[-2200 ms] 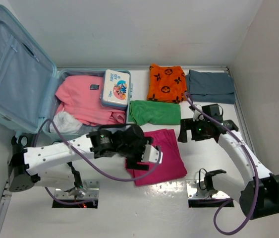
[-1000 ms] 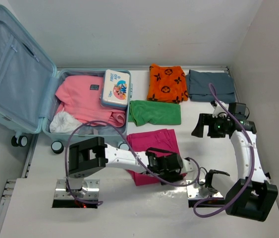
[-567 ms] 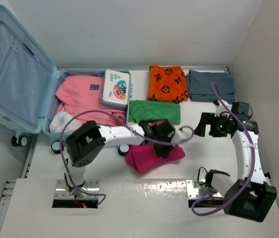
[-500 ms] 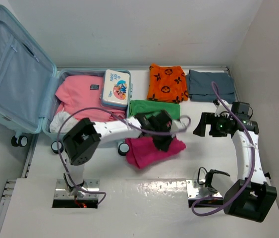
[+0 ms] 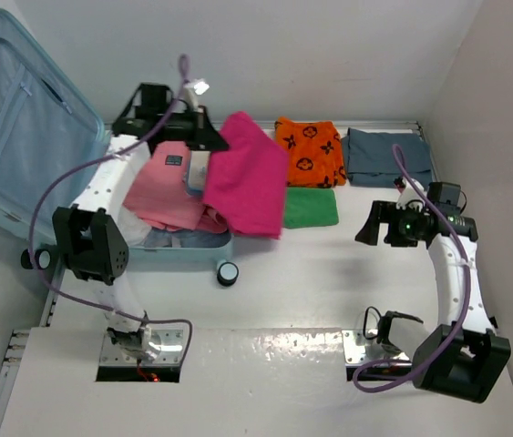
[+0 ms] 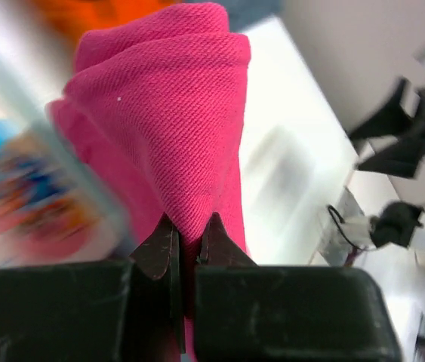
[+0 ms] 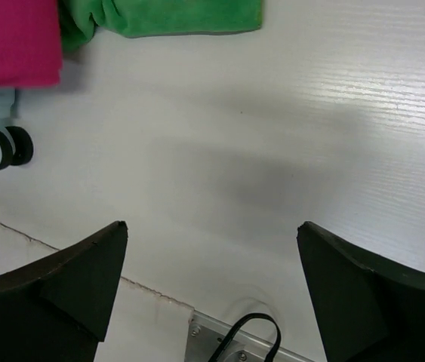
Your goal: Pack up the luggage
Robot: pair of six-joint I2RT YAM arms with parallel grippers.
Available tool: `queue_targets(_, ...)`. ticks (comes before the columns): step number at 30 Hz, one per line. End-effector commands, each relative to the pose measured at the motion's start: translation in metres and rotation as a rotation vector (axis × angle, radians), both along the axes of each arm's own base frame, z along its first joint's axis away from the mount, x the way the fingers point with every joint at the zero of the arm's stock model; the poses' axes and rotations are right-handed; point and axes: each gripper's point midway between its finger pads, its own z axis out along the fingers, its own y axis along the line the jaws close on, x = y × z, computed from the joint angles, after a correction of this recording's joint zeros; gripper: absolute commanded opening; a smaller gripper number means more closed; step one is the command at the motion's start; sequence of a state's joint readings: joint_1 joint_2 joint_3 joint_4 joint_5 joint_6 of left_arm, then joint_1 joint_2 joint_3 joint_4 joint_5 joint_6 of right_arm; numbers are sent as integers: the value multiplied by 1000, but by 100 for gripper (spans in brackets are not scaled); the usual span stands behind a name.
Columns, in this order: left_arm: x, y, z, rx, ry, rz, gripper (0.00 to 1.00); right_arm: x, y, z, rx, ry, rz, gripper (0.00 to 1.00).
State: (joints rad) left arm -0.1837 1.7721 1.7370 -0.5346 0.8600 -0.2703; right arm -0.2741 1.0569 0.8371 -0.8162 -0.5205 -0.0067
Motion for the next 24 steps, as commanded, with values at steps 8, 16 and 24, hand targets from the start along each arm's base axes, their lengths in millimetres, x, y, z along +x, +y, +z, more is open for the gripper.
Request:
queue_targets(8,67,229,-23,185,32,412,0,23,8,17,26,-39,11,92)
queue_targets(16,57,320,-61,494,15,575,0,32,26,14,33,-20,50,92)
queue_targets(24,79,349,-105,660,-15,651,0,40,48,9,27,0,99,91)
